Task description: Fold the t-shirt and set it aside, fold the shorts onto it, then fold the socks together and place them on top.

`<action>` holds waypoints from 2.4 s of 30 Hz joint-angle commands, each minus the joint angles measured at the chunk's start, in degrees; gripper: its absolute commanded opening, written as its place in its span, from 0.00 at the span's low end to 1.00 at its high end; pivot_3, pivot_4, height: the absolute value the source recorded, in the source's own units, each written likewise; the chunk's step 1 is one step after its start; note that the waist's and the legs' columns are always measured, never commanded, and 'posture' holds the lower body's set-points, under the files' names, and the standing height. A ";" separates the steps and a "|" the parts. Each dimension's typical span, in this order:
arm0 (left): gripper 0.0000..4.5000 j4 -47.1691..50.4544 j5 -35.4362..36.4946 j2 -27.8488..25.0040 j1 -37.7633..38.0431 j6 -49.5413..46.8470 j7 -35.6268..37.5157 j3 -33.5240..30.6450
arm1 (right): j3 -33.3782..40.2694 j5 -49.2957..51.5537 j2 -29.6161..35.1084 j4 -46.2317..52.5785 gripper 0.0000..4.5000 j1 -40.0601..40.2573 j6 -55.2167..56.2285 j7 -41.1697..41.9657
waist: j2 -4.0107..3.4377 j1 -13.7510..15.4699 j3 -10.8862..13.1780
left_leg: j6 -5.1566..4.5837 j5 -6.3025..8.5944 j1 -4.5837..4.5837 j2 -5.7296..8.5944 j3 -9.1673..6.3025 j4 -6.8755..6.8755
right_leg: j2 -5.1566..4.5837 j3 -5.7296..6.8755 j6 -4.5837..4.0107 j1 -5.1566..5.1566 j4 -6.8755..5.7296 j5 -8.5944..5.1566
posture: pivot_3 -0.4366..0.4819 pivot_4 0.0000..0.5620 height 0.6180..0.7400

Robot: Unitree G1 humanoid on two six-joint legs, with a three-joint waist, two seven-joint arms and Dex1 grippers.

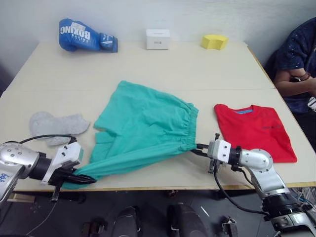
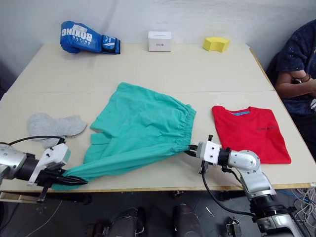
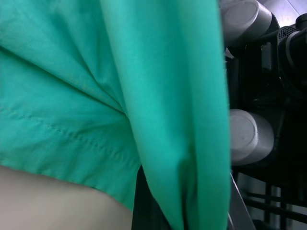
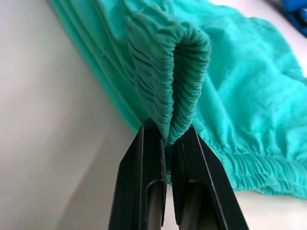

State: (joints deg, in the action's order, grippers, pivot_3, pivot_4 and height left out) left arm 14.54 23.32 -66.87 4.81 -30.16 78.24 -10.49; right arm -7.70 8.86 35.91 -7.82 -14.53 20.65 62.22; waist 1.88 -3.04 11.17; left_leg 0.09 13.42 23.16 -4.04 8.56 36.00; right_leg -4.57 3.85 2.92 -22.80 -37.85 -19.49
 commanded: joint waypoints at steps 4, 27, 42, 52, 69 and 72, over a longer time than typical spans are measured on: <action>0.00 -1.76 0.35 0.03 -4.10 -0.40 -1.85 -0.65 | -1.09 1.92 6.10 -0.02 0.00 -4.91 -5.45 8.22 | 0.00 0.02 0.00 | -0.01 0.03 0.00 -0.03 -0.02 0.04 | -0.01 0.02 -0.05 0.00 -0.01 -0.01 | 0.48 0.27 1.00; 0.00 -9.56 -14.07 13.32 -19.41 51.67 -36.94 -8.26 | 1.19 -16.61 -7.13 -26.60 0.00 -28.58 25.97 -31.75 | 0.04 -0.40 0.05 | 0.17 -0.13 0.37 -0.05 0.96 0.07 | 0.01 -0.32 0.13 -0.75 -0.04 0.10 | 0.48 0.27 1.00; 0.00 19.84 7.09 8.91 35.25 5.95 -19.40 -20.26 | -4.42 10.19 6.46 2.50 0.00 -0.62 -6.69 6.71 | 0.01 -0.16 0.01 | 0.19 0.14 -0.11 -0.27 0.69 0.03 | 0.08 -0.25 -0.17 -0.43 -0.12 0.17 | 0.48 0.27 1.00; 0.00 17.27 9.11 2.34 24.87 -3.81 -13.69 -20.98 | -3.20 9.23 7.49 9.33 0.00 0.70 -16.51 6.75 | 0.01 -0.01 0.01 | 0.39 0.32 0.00 -0.32 0.55 0.05 | 0.08 -0.06 -0.38 -0.48 -0.06 0.06 | 0.48 0.27 1.00; 0.00 -45.13 -15.98 12.93 -63.56 22.02 -1.03 20.18 | 6.34 17.97 1.75 9.49 0.00 -13.63 -42.59 -7.95 | 0.02 1.57 0.01 | 0.35 -0.04 0.18 -0.17 0.98 0.23 | 0.72 -0.12 -0.25 -0.70 -0.13 0.22 | 0.48 0.27 1.00; 0.00 -63.08 -21.51 19.63 -72.79 32.29 -4.04 22.48 | 5.15 13.60 -0.90 3.82 0.00 -17.64 -41.21 -10.90 | 0.05 1.32 0.02 | 0.35 -0.05 0.22 -0.21 1.27 0.30 | 0.97 -0.23 -0.14 -0.86 -0.13 0.28 | 0.48 0.27 1.00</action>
State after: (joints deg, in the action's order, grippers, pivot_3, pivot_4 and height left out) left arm -41.92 4.57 -47.47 -65.49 -3.15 75.50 11.89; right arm -2.60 24.16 35.48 -2.34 -31.31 -21.87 52.92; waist 1.93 -1.72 11.19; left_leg 0.43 13.38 23.40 -4.28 9.91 36.34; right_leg -3.60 3.59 2.81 -23.70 -37.96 -19.21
